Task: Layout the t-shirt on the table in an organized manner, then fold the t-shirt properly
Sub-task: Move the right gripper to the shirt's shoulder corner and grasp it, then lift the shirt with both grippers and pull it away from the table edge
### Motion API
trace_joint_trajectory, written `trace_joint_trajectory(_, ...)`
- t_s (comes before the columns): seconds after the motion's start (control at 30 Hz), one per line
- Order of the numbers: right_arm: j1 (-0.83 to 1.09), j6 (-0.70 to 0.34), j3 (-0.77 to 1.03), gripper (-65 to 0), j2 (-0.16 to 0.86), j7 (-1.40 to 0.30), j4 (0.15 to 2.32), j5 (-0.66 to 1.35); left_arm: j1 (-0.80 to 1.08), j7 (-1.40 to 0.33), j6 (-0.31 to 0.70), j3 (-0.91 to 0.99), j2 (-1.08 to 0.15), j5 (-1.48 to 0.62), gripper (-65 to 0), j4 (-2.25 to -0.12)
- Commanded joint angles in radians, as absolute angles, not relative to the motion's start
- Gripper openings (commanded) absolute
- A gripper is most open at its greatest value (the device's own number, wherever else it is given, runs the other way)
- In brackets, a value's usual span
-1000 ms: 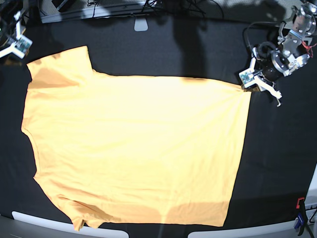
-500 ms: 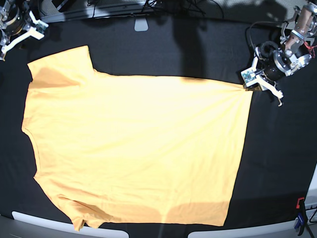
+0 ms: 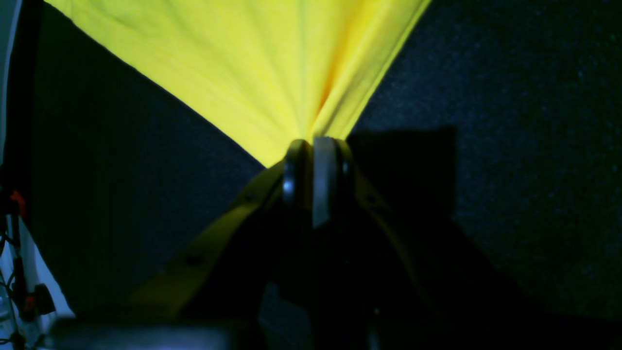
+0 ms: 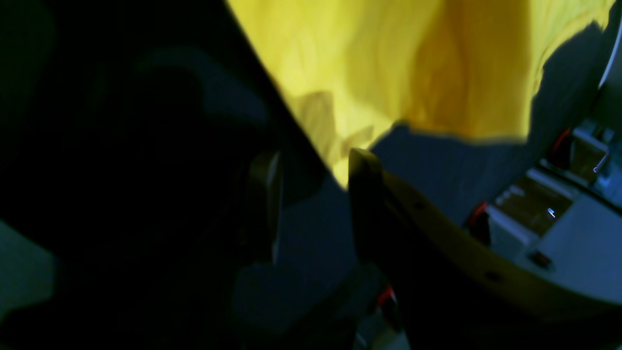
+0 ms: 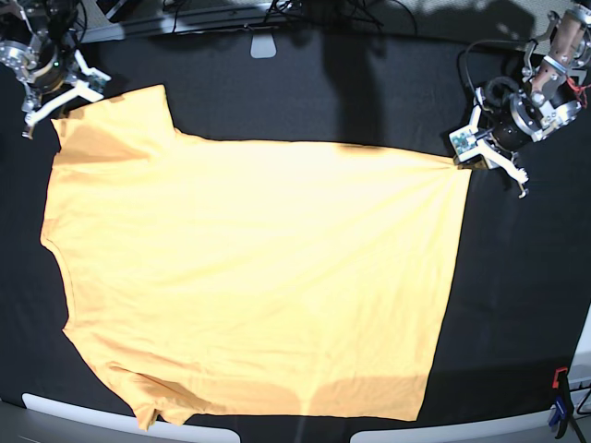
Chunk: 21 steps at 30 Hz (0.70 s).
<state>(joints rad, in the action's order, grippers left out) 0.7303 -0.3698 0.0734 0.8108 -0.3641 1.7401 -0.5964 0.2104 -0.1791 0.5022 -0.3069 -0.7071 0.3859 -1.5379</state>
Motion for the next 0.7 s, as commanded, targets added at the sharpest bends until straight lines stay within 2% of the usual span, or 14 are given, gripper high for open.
trace_joint_trajectory(0.0,0.715,-0.359,0.072,-42.5,0.829,-0.367,1.75,-0.599,0.216,-0.215,0.517,-0.303,-0.727,0.4,-65.0,-1.538)
trace_joint_trajectory(0.4,0.66,-0.406,0.024,-42.5,0.854,-0.366,1.681,-0.611,0.216,-0.215,0.517,-0.303,-0.727,0.4,-65.0,-1.538)
trace_joint_trajectory(0.67,0.63,-0.396,0.024,-42.5,0.864,-0.333,1.605,-0.651,0.216,-0.215,0.516,-0.303,-0.726,0.4,-65.0,-1.538)
